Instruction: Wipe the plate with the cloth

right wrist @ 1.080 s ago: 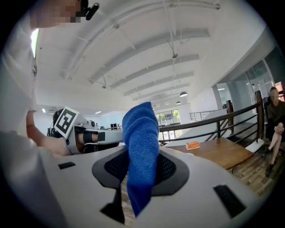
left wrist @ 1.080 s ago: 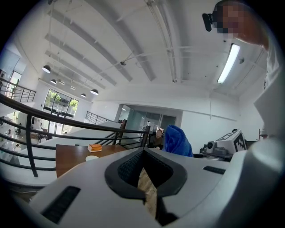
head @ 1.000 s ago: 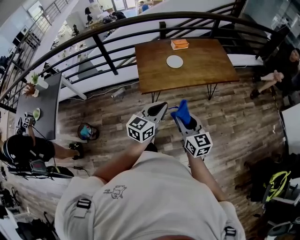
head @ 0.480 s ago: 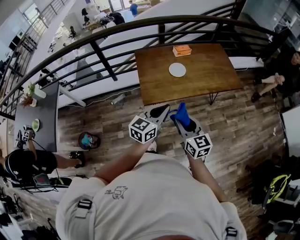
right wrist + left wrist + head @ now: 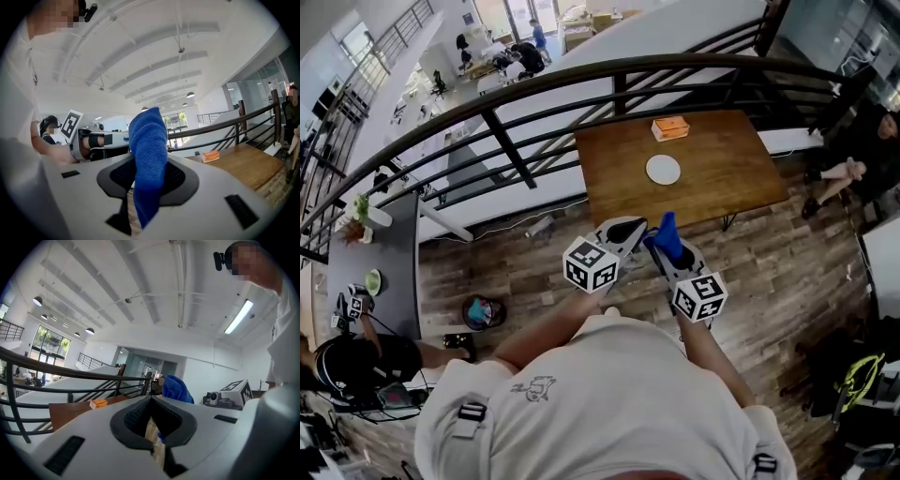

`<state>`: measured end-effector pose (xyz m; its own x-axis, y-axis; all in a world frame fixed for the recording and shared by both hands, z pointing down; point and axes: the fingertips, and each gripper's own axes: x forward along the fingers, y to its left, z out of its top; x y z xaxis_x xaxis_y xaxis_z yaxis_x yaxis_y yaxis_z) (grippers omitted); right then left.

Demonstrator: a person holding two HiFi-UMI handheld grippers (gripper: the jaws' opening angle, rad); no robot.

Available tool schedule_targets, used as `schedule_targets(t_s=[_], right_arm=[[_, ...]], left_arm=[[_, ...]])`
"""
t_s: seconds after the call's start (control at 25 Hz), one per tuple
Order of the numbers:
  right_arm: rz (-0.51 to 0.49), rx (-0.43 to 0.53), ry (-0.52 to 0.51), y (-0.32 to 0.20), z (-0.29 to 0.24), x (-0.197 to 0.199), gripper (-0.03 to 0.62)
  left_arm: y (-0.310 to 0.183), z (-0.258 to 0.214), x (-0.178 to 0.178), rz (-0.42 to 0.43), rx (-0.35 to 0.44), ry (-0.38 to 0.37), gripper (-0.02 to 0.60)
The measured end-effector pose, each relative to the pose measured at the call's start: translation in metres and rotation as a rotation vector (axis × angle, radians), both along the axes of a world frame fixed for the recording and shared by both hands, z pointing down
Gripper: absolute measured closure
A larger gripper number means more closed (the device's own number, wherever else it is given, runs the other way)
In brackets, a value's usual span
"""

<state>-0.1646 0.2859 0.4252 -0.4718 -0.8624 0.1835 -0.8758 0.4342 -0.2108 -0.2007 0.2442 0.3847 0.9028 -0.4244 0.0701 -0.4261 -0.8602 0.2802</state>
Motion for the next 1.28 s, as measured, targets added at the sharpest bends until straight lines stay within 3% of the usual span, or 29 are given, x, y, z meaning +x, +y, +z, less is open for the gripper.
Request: schedule_targets(t_s=[0.24, 0.48, 0.96, 1.28], right_arm=[[0.002, -0.019, 0.002, -0.029, 0.008, -0.025, 0.47], [0.007, -0.029, -0.001, -0.044, 0.014, -0.028, 0.47], [-0.005, -0.013, -0.024, -0.099, 0.015, 0.01, 0.47], [-0.051, -0.034, -0.028, -0.149, 0.02, 0.058, 0.47]], left_arm=[[-0.031, 0.009, -0.026, -0.006, -0.014, 0.007, 0.575], [-0.047, 0.018, -0.025, 0.015, -0.039, 0.007, 0.575], [-0.097, 0.017, -0.002, -0.028, -0.019, -0.026, 0.575], [-0.143, 0.024, 0.044, -0.075, -0.036, -0.026, 0.575]])
